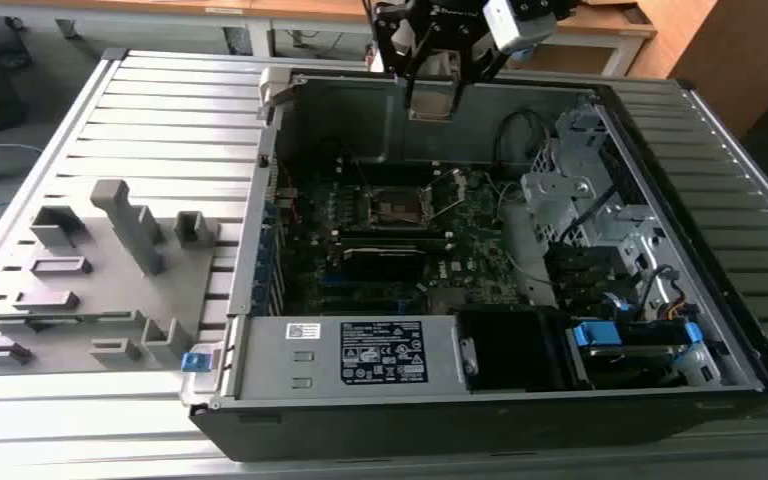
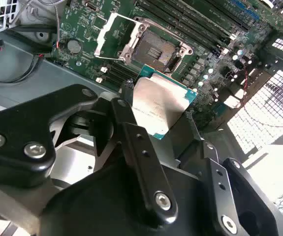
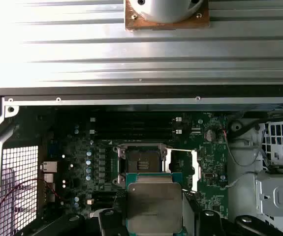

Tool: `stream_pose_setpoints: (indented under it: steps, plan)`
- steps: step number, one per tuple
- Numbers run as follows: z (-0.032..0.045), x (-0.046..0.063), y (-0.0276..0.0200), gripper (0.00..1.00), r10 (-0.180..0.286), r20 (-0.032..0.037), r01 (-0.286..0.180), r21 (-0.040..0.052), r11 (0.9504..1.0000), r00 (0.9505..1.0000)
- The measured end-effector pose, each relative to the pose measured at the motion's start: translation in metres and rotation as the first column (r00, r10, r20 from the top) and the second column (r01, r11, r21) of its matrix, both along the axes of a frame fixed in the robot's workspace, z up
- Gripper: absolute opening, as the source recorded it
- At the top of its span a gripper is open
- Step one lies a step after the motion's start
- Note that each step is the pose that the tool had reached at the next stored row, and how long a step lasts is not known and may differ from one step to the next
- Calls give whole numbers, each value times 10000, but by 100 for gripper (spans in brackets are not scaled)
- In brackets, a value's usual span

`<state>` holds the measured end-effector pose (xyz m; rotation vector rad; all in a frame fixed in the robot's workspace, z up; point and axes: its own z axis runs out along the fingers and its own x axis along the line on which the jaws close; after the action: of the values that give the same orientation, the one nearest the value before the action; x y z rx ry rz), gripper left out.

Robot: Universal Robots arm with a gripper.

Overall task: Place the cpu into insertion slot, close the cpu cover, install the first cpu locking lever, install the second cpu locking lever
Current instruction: 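Place the cpu into insertion slot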

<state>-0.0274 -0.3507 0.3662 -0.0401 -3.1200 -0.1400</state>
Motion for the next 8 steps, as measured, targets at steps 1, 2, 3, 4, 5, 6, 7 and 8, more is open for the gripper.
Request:
stream_pose_setpoints:
  steps: [1,2,3,4,5,6,7,8]
  plan:
    - [0,0,0,54,1,0,-1,0,10000,10000]
    - [0,0,0,54,0,0,0,0,10000,10000]
    - [0,0,0,54,1,0,-1,0,10000,10000]
    - [0,0,0,54,0,0,0,1,10000,10000]
    - [0,0,0,54,1,-1,-1,0,10000,10000]
    - [-3,0,0,54,1,0,-1,1,10000,10000]
    - [-10,0,0,54,1,1,-1,3,10000,10000]
    - [-15,0,0,54,0,1,0,2,10000,10000]
